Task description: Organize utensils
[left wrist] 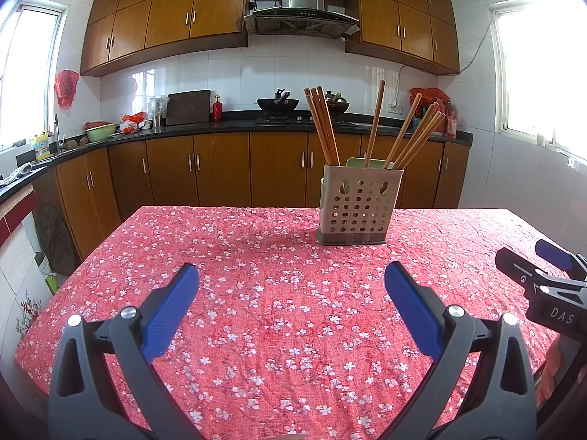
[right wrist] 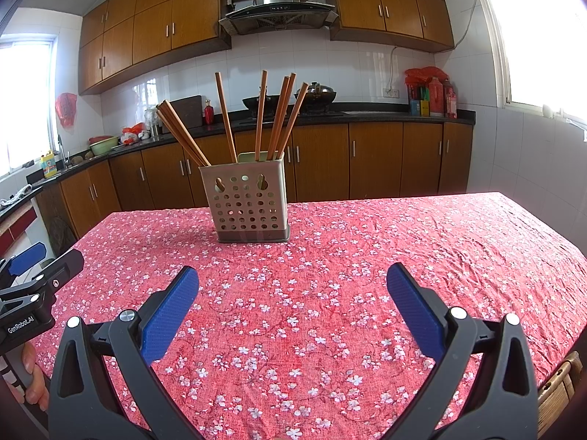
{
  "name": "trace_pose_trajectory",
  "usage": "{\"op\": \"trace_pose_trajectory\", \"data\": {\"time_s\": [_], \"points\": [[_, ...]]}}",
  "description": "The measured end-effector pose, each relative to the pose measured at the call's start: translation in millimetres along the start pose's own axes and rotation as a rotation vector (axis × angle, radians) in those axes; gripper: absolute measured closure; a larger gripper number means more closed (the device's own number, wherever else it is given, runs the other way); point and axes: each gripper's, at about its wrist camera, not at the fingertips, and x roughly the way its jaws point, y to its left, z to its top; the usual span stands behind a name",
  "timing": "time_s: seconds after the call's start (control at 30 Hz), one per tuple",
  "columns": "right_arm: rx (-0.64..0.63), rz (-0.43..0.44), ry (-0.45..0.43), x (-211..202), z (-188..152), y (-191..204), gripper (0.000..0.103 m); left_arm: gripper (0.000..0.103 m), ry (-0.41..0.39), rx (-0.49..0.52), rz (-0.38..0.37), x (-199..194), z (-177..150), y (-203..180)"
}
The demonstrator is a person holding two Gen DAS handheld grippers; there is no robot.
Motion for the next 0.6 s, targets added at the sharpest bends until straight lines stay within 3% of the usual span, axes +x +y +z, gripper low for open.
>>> {"op": "trace_pose_trajectory", "data": {"time_s": [0.6], "points": [[0.005,-0.002,0.004,0.6,-2.7,3.3,0.002,0.004,0.002,-0.001,0.000,0.0,0.6,0.6]]}}
